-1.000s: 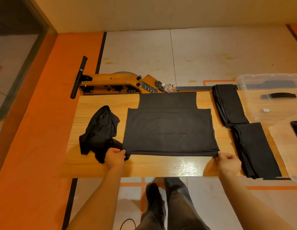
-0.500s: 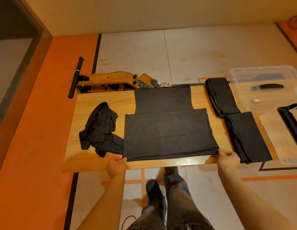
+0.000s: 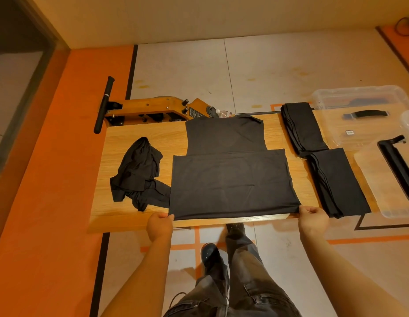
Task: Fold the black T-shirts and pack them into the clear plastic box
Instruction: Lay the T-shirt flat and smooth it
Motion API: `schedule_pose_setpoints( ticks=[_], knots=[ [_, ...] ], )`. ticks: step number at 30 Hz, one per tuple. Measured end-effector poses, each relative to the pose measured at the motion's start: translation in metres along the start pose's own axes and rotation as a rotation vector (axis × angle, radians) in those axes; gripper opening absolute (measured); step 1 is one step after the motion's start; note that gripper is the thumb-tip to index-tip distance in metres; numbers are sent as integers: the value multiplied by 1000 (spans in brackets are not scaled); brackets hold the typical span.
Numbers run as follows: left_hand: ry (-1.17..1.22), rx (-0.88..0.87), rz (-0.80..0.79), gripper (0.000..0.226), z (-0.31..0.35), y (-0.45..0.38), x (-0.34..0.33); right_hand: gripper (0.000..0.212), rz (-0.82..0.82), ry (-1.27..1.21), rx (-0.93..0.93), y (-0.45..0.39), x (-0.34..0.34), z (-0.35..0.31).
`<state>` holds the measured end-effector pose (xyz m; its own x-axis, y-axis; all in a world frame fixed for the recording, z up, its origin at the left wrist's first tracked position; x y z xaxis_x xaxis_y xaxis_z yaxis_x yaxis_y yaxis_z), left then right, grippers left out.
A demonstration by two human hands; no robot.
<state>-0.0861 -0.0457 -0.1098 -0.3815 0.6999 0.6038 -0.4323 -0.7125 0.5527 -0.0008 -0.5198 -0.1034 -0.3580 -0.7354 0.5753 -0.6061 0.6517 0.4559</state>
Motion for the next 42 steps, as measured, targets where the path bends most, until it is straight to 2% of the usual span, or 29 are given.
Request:
schedule_pose_setpoints(
  ticks=[3,7,13,18,23,28,31,34,37,42],
  knots=[
    [-33,-17,14,7,6,0,0,14,16,102,86,1,0,-14],
    [-61,-105,50,19,27,-9,1,26,6,175,188,-4,-9,-34],
    [-24,-195,-6,20,82,-30,-10,28,-67,214,279,-12,-32,-67],
    [-120,-188,-57,26,116,-58,-22,36,-125,263,299,-32,-53,-95],
    [-205,-218,-42,24,142,-79,-31,30,-150,391,514,-40,-77,-134],
    [-454,-286,-46,38,164,-88,-47,27,-165,703,871,-33,-112,-168],
    [-613,-382,-11,44,182,-91,-58,30,-237,800,996,-31,-136,-177],
    [-770,-578,-28,48,205,-82,-79,37,-319,832,1042,-28,-159,-187],
    [-926,-735,-123,60,228,-74,-114,43,-368,835,1071,-30,-186,-206],
    [-1068,-754,-315,80,254,-76,-168,56,-418,870,1080,-43,-230,-234]
  ],
)
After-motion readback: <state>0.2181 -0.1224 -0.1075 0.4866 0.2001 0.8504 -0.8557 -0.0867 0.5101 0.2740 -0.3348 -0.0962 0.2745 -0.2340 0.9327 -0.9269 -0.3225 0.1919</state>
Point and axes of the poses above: each hand's wrist, its own y-axis away from the middle knuckle, its own x-axis out of the back of the hand, z = x × y, the point moved 8 cm from there along -y, towards the middle knuckle, and after that the axes turned 1 degree about -y, right-handed, at the moved point
